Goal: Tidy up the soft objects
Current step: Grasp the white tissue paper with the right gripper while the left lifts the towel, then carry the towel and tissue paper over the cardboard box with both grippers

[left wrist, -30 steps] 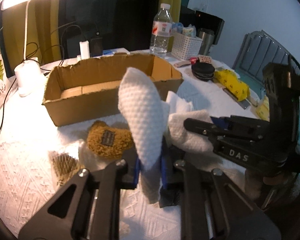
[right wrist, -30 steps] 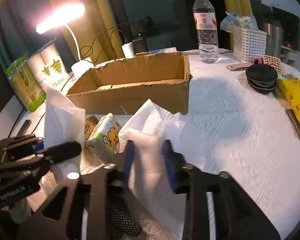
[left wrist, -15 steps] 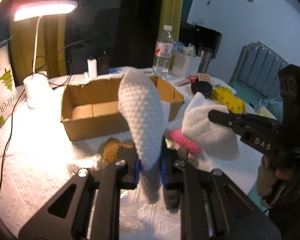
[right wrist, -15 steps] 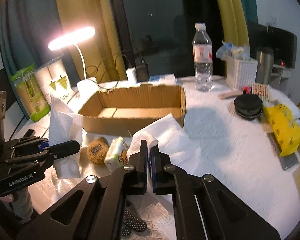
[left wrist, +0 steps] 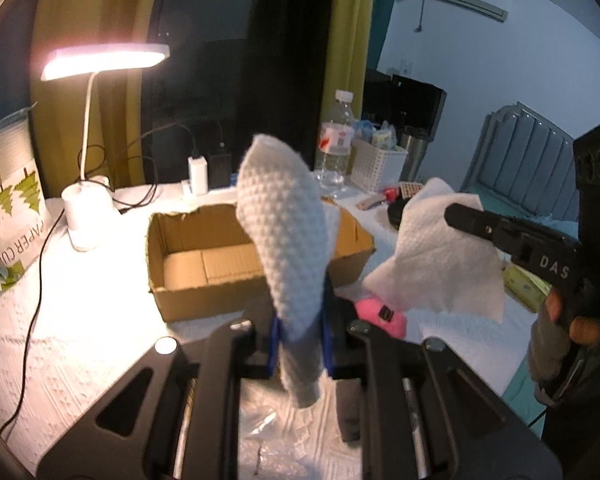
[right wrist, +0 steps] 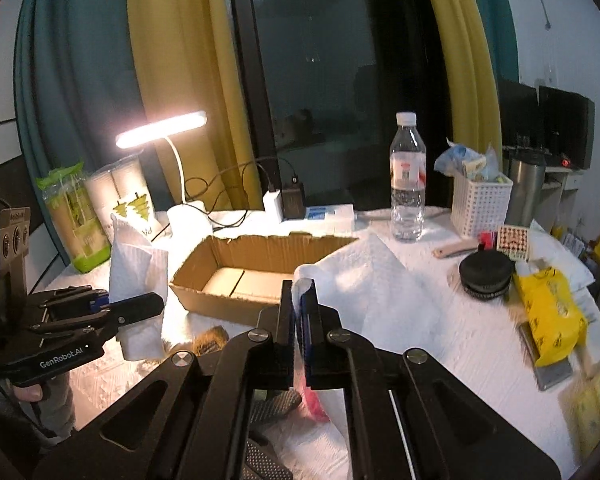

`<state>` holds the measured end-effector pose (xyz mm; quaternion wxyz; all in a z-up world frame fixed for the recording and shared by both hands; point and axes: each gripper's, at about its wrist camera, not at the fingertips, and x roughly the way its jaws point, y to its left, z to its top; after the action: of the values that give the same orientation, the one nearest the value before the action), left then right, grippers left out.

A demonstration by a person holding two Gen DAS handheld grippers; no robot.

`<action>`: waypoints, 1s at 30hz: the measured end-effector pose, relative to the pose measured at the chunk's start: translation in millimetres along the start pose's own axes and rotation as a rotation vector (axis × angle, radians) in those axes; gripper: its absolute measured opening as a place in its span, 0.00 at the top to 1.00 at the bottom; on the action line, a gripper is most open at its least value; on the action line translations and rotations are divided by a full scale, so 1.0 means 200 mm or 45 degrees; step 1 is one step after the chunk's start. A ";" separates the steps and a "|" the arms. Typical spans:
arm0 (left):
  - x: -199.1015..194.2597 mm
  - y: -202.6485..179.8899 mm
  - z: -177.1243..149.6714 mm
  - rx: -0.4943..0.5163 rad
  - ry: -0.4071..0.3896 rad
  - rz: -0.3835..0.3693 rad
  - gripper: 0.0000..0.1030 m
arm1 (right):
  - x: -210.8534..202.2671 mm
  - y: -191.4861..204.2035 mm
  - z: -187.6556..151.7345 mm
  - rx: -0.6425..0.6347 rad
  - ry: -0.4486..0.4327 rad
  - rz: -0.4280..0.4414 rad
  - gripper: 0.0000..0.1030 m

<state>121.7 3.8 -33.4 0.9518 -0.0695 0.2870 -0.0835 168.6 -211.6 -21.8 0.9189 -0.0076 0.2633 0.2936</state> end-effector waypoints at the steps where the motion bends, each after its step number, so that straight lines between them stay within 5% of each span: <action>1: 0.00 0.00 0.01 0.000 -0.003 0.000 0.84 | 0.00 0.00 0.01 -0.003 -0.004 0.000 0.97; 30: 0.21 0.03 0.30 0.018 -0.053 0.052 0.84 | 0.13 -0.14 0.37 -0.084 -0.193 0.059 0.97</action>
<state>191.2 5.9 -6.7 0.9595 -0.0586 0.2679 -0.0647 237.4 -207.4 26.1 0.9284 -0.0094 0.1834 0.3231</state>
